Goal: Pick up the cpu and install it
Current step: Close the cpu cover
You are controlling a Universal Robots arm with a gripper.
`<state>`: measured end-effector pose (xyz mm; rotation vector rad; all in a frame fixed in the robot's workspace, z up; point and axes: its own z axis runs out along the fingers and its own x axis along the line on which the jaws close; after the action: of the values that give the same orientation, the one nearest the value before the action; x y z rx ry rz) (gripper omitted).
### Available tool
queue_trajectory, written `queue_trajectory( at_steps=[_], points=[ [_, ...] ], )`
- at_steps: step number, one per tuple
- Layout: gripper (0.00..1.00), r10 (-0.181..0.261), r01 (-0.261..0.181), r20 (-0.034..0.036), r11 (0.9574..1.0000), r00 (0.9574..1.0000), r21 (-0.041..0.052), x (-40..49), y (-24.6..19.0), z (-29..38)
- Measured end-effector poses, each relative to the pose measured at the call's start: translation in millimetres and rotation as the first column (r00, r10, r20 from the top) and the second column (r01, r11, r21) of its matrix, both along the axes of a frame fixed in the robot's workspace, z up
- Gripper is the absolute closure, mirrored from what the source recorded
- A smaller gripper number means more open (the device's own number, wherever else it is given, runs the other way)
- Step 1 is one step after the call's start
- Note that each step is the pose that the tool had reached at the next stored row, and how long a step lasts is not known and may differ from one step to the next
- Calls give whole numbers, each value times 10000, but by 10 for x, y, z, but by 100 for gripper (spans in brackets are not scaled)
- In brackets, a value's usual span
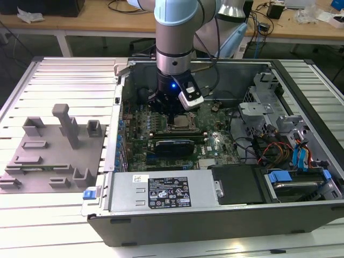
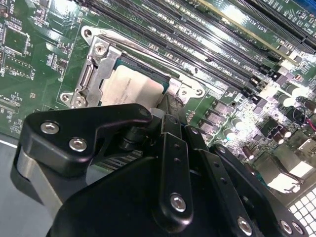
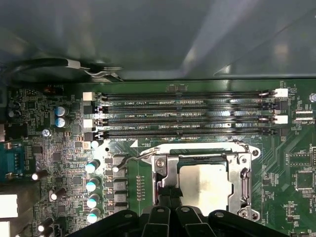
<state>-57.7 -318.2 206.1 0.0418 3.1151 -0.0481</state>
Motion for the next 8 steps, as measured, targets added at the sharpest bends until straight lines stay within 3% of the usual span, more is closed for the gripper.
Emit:
queue_trajectory(
  at_steps=[8],
  points=[
    [89, 0, 0, 0, 10000, 10000, -2, 0, 0, -22]
  ],
)
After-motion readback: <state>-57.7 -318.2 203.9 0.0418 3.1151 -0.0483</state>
